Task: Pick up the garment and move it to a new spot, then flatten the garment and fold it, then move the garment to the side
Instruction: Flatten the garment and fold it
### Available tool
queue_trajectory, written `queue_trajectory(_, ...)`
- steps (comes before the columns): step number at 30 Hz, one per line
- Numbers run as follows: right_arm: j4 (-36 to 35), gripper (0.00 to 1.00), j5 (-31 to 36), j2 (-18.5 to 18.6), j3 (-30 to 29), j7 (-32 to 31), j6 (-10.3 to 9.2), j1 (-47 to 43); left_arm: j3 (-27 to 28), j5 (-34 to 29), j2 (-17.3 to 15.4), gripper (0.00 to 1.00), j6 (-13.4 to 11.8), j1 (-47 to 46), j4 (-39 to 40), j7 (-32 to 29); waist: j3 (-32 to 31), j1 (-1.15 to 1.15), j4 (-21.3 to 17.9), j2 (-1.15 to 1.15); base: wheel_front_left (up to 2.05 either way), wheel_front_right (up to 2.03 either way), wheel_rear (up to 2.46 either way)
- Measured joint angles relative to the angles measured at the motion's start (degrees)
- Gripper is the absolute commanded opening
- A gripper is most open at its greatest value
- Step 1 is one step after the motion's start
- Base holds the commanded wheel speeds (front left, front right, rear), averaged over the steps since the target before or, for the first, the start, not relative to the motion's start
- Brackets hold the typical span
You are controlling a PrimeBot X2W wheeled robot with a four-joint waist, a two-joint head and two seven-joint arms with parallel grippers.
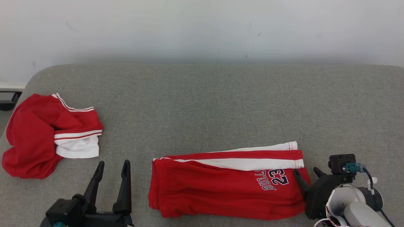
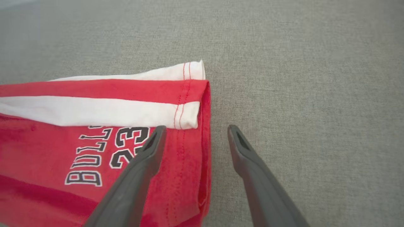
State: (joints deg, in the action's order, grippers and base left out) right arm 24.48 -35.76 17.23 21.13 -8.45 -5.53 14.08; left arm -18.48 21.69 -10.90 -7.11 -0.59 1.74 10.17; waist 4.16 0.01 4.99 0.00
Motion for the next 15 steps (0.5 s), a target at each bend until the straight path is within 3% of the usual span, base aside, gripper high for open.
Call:
queue_trajectory(11, 8.1, 1.0, -0.2, -1.2, 1.8, -5.5, 1.42, 4.4, 1.0, -0.1, 0.2, 1.0, 0.0, -1.1, 0.0, -0.7, 1.5, 0.0, 1.9, 0.0, 0.0, 0.0, 0.0)
queue_trajectory(12, 8.5, 0.65, -0.6, -1.4, 1.8, -5.7, 1.62, 4.6, 1.1, -0.1, 0.2, 1.0, 0.0, -1.1, 0.0, -0.8, 1.5, 0.0, 1.9, 0.0, 0.0, 0.0, 0.0)
queue_trajectory(13, 8.8, 0.4, -1.0, -1.6, 1.8, -5.7, 1.86, 5.0, 1.1, -0.1, 0.2, 1.0, 0.0, -1.1, -0.1, -1.1, 1.5, -0.01, 1.9, 0.0, 0.0, 0.0, 0.0)
queue_trajectory(14, 9.0, 0.0, -1.5, -1.8, 1.8, -5.8, 2.03, 5.2, 1.1, -0.1, 0.2, 1.0, 0.0, -1.1, -0.1, -1.1, 1.4, -0.01, 1.9, 0.0, 0.0, 0.0, 0.0)
queue_trajectory(15, 9.2, 0.0, -1.6, -2.0, 1.8, -5.9, 2.22, 5.3, 1.1, -0.1, 0.3, 1.0, 0.0, -1.1, -0.1, -1.1, 1.4, -0.01, 1.9, 0.0, 0.0, 0.0, 0.0)
